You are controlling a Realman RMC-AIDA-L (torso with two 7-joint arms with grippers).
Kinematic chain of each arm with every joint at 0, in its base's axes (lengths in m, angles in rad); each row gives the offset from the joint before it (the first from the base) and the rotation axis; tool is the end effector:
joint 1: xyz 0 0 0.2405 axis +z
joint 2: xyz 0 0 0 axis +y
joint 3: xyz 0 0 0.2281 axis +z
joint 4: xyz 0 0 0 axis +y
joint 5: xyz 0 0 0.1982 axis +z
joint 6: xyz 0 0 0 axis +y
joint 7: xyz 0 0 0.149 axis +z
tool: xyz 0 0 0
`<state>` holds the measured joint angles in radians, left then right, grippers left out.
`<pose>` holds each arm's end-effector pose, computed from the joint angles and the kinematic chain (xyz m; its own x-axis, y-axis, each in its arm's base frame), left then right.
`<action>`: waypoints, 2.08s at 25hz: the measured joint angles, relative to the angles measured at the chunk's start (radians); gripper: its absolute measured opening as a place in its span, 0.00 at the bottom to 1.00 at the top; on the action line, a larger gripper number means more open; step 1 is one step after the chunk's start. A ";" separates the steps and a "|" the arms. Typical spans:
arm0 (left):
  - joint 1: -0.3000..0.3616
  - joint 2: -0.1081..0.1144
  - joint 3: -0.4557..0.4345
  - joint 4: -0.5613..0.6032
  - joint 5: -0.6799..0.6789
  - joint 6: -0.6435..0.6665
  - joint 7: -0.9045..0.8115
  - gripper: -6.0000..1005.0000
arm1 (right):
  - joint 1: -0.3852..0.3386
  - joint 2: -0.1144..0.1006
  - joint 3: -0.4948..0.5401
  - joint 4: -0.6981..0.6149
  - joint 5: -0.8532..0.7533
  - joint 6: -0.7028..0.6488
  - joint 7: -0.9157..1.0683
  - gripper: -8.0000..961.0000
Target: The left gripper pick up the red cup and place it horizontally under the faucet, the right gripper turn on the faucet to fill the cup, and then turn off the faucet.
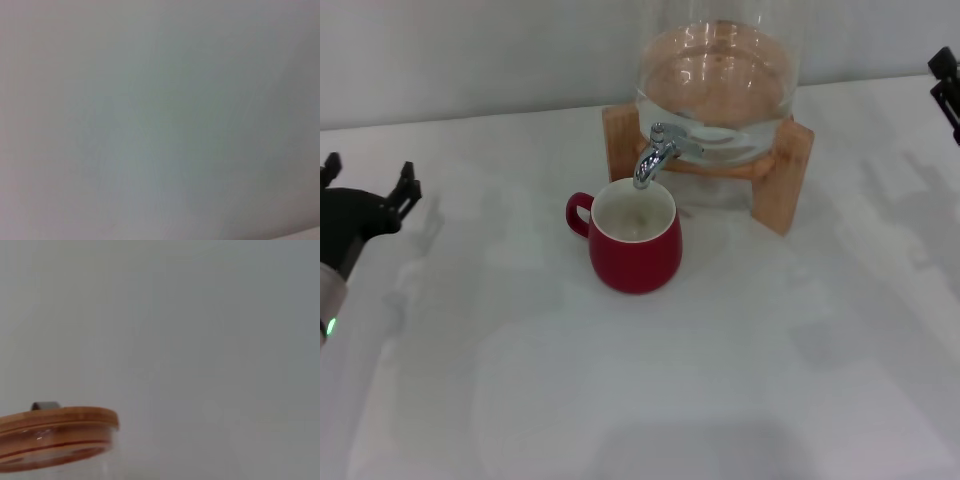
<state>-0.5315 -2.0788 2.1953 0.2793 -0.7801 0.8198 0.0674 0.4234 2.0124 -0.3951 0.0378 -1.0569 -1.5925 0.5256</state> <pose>-0.2731 0.3604 -0.0262 0.8227 0.1000 0.5596 0.5668 -0.2182 -0.7944 0.2955 0.2923 0.0683 0.4671 0.2825 -0.8379 -0.8057 -0.2543 -0.5349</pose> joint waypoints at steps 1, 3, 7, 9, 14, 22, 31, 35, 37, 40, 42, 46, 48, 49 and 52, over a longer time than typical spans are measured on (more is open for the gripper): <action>0.013 0.000 -0.003 -0.001 -0.002 0.024 0.008 0.85 | -0.004 0.000 -0.012 -0.001 0.000 -0.003 0.010 0.76; 0.041 -0.002 -0.010 0.001 -0.003 0.083 0.028 0.88 | -0.014 -0.001 -0.036 -0.002 0.000 -0.019 0.023 0.76; 0.094 -0.003 -0.019 0.016 -0.004 0.175 0.043 0.88 | -0.044 -0.001 -0.084 -0.003 0.000 -0.073 0.034 0.76; 0.119 -0.004 -0.024 0.016 -0.005 0.219 0.044 0.88 | -0.053 -0.001 -0.120 -0.003 0.000 -0.092 0.046 0.76; 0.190 -0.009 -0.022 0.017 -0.005 0.351 0.051 0.88 | -0.058 -0.001 -0.229 -0.003 0.000 -0.123 0.084 0.76; 0.248 -0.011 -0.021 0.017 -0.007 0.432 0.057 0.88 | -0.005 0.009 -0.362 0.008 0.000 -0.125 0.110 0.76; 0.267 -0.014 -0.019 0.017 -0.007 0.441 0.058 0.88 | 0.054 0.013 -0.444 0.009 -0.003 -0.119 0.150 0.76; 0.269 -0.015 -0.016 0.023 -0.007 0.442 0.056 0.88 | 0.072 0.015 -0.447 0.010 -0.026 -0.111 0.151 0.76; 0.270 -0.015 -0.016 0.032 -0.007 0.442 0.057 0.88 | 0.079 0.016 -0.447 0.011 -0.041 -0.100 0.156 0.76; 0.272 -0.015 -0.016 0.035 -0.007 0.442 0.059 0.88 | 0.086 0.016 -0.448 0.012 -0.051 -0.086 0.164 0.76; 0.272 -0.015 -0.015 0.035 -0.007 0.443 0.060 0.88 | 0.088 0.016 -0.448 0.013 -0.052 -0.074 0.168 0.76; 0.275 -0.015 -0.016 0.035 -0.007 0.443 0.062 0.88 | 0.094 0.016 -0.449 0.013 -0.062 -0.047 0.181 0.76; 0.278 -0.015 -0.016 0.035 -0.004 0.443 0.063 0.88 | 0.099 0.015 -0.450 0.013 -0.071 -0.035 0.192 0.76; 0.278 -0.015 -0.016 0.035 -0.003 0.443 0.063 0.88 | 0.103 0.015 -0.453 0.014 -0.076 -0.028 0.199 0.76; 0.279 -0.015 -0.014 0.036 0.002 0.443 0.063 0.88 | 0.107 0.015 -0.458 0.016 -0.078 -0.023 0.204 0.76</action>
<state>-0.2530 -2.0939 2.1809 0.3152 -0.7780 1.2629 0.1304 0.5305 2.0279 -0.8528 0.0541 -1.1350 -1.6154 0.7296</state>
